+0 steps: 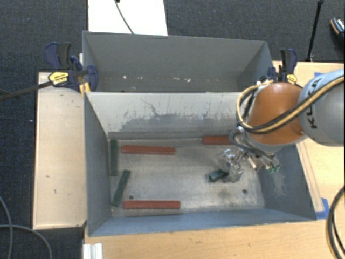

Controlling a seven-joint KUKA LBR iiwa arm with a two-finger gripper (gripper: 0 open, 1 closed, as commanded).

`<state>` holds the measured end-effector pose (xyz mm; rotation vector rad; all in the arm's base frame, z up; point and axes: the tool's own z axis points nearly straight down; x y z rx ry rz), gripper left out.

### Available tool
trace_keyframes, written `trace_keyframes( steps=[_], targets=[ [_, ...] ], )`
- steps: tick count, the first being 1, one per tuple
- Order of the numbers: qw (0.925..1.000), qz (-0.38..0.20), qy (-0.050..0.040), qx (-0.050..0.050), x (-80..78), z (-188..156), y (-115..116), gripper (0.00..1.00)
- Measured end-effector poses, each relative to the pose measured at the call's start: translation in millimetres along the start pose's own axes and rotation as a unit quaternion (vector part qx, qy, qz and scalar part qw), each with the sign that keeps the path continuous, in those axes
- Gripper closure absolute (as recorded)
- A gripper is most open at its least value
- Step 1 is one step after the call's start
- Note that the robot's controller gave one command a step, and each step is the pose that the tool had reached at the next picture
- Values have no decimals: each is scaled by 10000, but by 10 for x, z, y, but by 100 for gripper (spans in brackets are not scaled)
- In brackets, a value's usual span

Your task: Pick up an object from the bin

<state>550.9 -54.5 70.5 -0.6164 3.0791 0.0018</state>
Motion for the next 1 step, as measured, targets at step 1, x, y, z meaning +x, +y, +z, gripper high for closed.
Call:
trace_keyframes(
  steps=[1],
  targets=[
    [9996, 280, -42, 32, 15, -1653, -177, 100]
  ],
)
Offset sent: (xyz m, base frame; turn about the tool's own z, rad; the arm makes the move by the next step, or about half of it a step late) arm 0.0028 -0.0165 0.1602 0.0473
